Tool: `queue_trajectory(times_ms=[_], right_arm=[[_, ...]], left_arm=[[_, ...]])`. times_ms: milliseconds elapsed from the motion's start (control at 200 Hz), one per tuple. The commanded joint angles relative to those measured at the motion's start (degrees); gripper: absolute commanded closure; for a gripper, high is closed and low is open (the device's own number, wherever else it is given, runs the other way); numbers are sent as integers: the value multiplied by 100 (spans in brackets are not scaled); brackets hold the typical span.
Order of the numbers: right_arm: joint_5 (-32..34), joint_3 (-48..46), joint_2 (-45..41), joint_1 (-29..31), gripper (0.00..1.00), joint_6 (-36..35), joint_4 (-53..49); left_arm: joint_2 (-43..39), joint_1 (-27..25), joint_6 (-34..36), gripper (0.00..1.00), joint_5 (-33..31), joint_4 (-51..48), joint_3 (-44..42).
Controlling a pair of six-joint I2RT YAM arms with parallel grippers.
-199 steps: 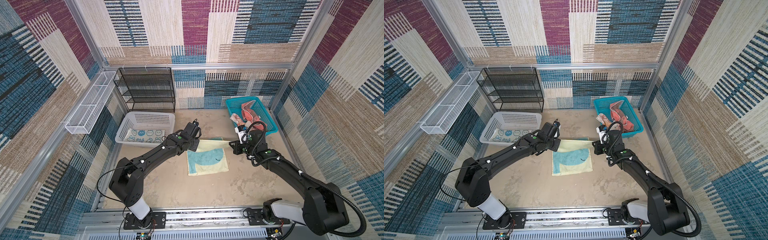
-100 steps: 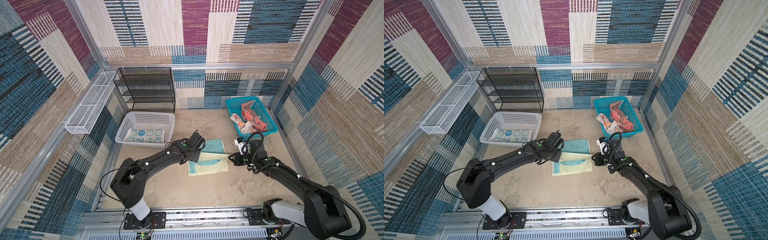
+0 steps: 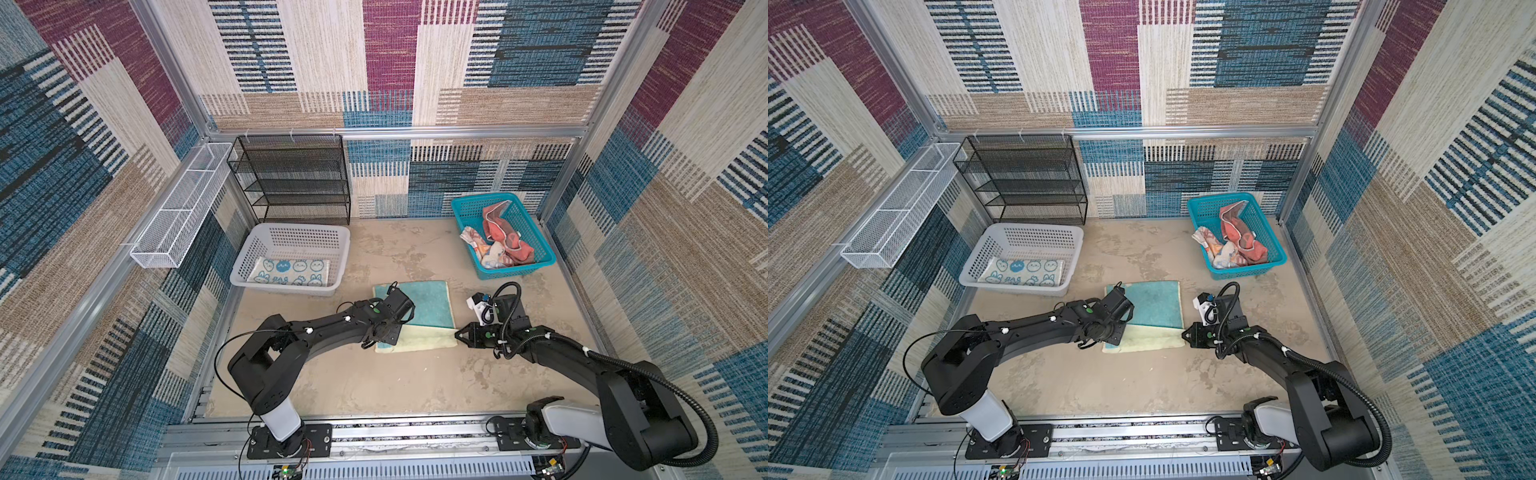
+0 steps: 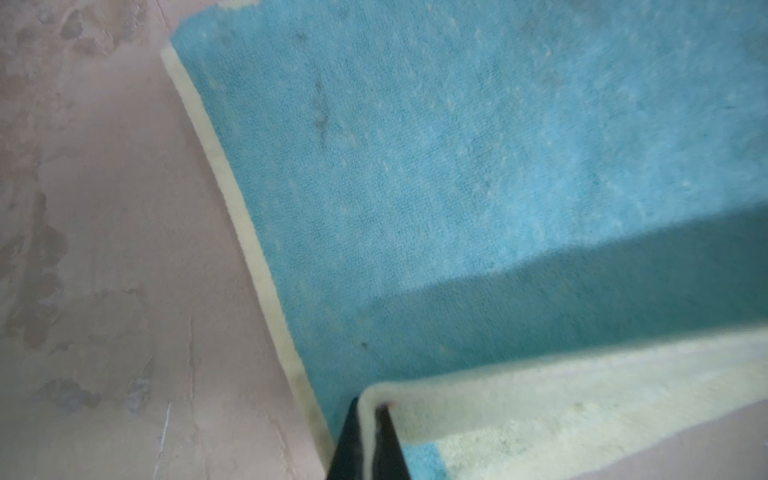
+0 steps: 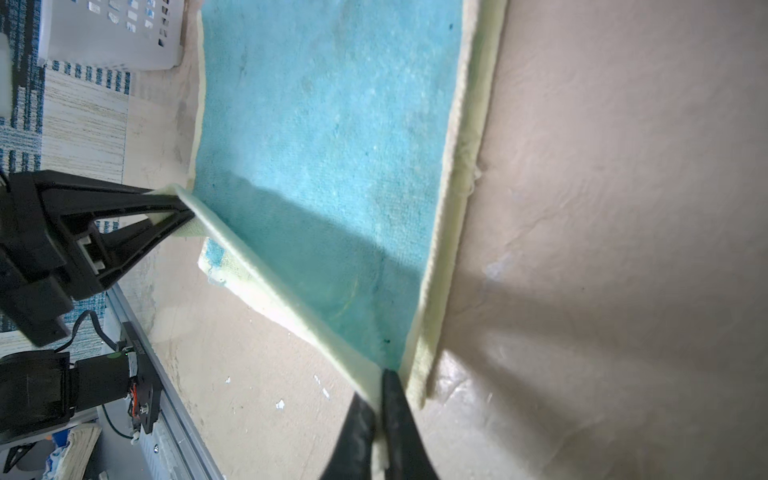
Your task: Fold and stack the towels
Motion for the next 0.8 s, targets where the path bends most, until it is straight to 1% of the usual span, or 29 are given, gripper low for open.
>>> queue_trajectory(times_ms=[0,50,95,225,321,471,636,796], right_arm=[[115,-7,-94,12,71,173,153],[246,23,-146,9,63,176,102],[376,62,-191,10,57,176,65],[686,166,-362,8,49,210,62],[722,262,-355,8,49,227,157],[708,419,-87,12,48,183,322],[629,539,219,28,48,104,467],[521,575,322,94,48,72,519]], left_arm=[[-152,-65,-120,79,-245,332,-261],[-228,-106,-99,76,-274,474,-383],[-294,-152,-84,75,-332,582,-485],[-486,-319,-17,72,-530,819,-769],[-634,-417,45,70,-572,1042,-1026],[-754,-581,124,68,-666,1270,-1353],[-803,-819,194,62,-837,1431,-1600],[-825,-1081,205,57,-1048,1492,-1691]])
